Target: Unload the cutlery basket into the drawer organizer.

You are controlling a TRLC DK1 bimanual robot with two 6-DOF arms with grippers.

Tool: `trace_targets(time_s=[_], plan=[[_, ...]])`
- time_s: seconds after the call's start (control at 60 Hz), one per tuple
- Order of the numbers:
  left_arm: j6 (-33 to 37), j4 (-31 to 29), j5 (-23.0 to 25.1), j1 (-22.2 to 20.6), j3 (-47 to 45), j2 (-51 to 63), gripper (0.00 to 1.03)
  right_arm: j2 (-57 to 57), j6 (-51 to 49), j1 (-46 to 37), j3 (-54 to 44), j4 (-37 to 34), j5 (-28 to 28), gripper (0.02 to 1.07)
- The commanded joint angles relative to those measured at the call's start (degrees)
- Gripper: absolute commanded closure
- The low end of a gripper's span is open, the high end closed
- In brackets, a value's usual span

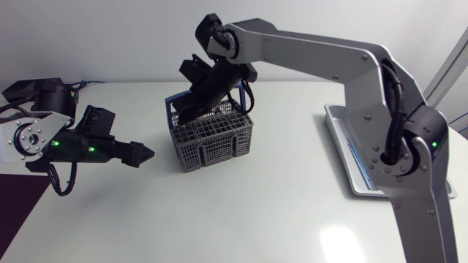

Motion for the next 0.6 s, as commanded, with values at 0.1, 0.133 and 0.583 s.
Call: trace_targets(time_s=[0.1,0.133,0.583], plan=[[0.2,-0.5,-0.4,-1.0,-1.3,-1.9,0.04,-4.8,-0.5,-1.7,-1.5,-1.9,-3.7,1.01],[0.1,-0.6,-0.5,-1.1,-1.2,-2.0,0.04,-5.4,-0.7,-1.9,-1.5,-2.2,-4.6,1.01],[-1.0,-1.8,-2.0,-2.8,-1.0,-3.8,0.04,-13.5,-3.5,-3.9,-6.0,-4.7,-12.3,1.01]])
